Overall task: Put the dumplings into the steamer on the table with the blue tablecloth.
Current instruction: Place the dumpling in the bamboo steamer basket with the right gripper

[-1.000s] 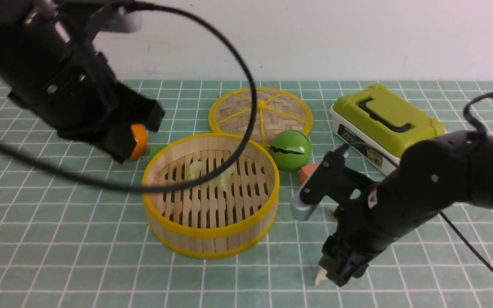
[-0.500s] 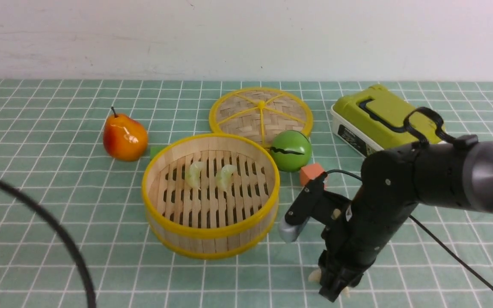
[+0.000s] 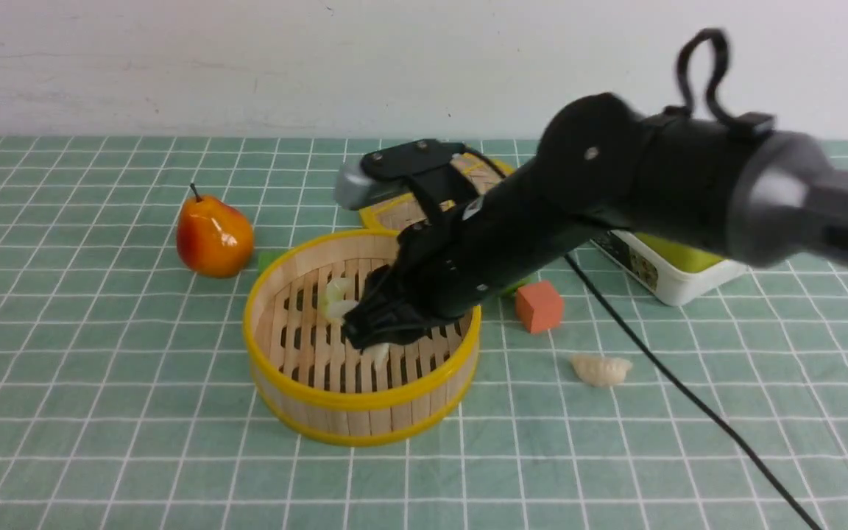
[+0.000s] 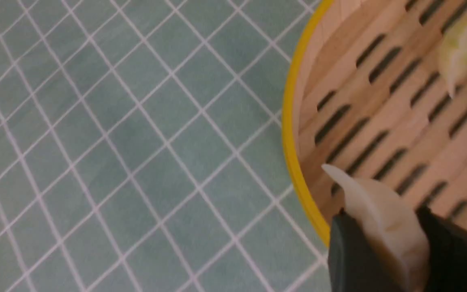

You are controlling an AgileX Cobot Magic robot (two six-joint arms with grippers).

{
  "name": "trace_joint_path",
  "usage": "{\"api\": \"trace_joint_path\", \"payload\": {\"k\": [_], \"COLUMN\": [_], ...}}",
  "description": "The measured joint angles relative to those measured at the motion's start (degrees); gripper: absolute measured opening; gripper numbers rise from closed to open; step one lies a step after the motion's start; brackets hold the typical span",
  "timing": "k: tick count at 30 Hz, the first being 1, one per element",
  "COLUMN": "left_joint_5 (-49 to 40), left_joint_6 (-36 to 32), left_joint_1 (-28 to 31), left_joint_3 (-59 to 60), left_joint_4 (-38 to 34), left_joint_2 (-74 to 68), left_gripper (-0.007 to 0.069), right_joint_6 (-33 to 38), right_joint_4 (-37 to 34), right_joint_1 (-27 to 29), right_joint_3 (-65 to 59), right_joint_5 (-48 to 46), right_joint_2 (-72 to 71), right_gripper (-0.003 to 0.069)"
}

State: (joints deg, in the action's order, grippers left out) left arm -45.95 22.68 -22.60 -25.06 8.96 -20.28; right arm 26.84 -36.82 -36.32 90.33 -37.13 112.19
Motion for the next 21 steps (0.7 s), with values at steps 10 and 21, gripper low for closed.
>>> {"api": "trace_joint_path", "payload": {"k": [10,21], "left_joint_5": [0.2,0.7], "left_joint_6": [0.2,0.2], "left_joint_1": [0.0,0.0], "left_joint_3": [0.0,0.0], "left_joint_4": [0.2,0.3], "left_joint_2": [4.2,4.2], "left_gripper": [-0.0014,-0.0014], "right_joint_6": [-17.2,-22.8], "right_joint_4": [16.7,19.5], "right_joint_1": [-2.1,-2.0], "right_joint_3": [10.8,15.7], "right_joint_5": [3.8,-5.3], "right_joint_2": [14.6,11.7], "right_gripper": [0.0209,0.0482]}}
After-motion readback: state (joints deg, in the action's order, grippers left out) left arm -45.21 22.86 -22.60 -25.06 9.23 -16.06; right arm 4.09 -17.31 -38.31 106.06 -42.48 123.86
